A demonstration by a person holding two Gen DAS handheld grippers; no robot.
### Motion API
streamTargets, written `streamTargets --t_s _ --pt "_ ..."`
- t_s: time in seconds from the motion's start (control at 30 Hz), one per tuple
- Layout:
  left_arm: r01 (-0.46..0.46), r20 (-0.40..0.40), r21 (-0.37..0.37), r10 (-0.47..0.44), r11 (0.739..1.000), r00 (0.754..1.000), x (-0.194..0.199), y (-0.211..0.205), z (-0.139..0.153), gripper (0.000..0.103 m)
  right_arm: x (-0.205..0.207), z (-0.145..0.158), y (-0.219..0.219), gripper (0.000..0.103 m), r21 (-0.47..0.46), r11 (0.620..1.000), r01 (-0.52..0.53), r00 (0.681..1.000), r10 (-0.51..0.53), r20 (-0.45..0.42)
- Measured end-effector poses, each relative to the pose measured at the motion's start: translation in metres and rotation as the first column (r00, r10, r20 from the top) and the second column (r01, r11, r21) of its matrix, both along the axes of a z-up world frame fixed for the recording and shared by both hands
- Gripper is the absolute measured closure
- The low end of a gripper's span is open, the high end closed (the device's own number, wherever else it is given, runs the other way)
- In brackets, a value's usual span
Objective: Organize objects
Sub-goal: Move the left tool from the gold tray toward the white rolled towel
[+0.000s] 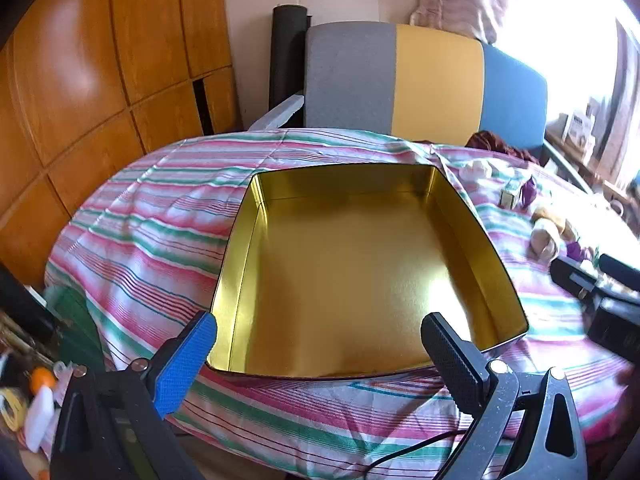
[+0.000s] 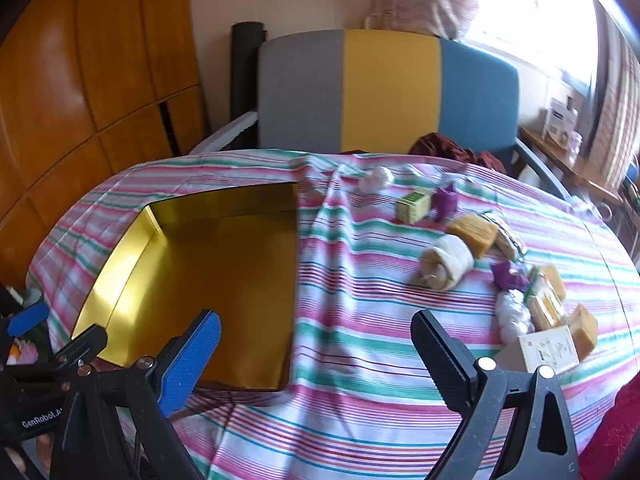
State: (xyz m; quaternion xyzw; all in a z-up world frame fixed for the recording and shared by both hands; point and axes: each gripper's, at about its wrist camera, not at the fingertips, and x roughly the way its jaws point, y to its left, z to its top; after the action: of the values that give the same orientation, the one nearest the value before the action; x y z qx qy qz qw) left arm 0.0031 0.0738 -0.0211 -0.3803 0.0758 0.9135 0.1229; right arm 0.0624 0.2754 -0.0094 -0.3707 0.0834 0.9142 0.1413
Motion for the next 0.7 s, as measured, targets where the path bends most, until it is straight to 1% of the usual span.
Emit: streamTargets --t_s 0.13,0.33,0.47,0.6,0.7 --pt "0.041 0.003 -0.013 -0.041 0.999 0.999 0.002 0.010 -0.002 0.000 0.008 -0.002 0.023 0.005 -0.013 0.999 0.051 0.999 -0.051 0.005" --pt "0.115 -0.023 -0.025 -0.116 0.993 0.993 0.003 0.034 0.006 0.000 0.024 -0.005 0.061 0.005 -0.021 0.991 0.131 0.991 -0.131 0.023" --pt "0.166 -0.045 -0.037 -0.167 0.985 0.985 0.006 0.052 0.011 0.000 0.039 -0.003 0.091 0.005 -0.011 0.981 0.196 0.980 -0.196 0.024" --pt "0.208 -0.044 -0.035 -0.209 0.978 0.977 0.007 0.067 0.012 0.000 0.054 0.001 0.122 0.005 -0.018 0.966 0.257 0.966 -0.256 0.020" --pt "0.242 -0.043 -0.034 -0.243 0.970 0.969 0.008 0.080 0.013 0.000 0.069 0.005 0.147 0.005 -0.012 0.950 0.313 0.950 -0.313 0.012"
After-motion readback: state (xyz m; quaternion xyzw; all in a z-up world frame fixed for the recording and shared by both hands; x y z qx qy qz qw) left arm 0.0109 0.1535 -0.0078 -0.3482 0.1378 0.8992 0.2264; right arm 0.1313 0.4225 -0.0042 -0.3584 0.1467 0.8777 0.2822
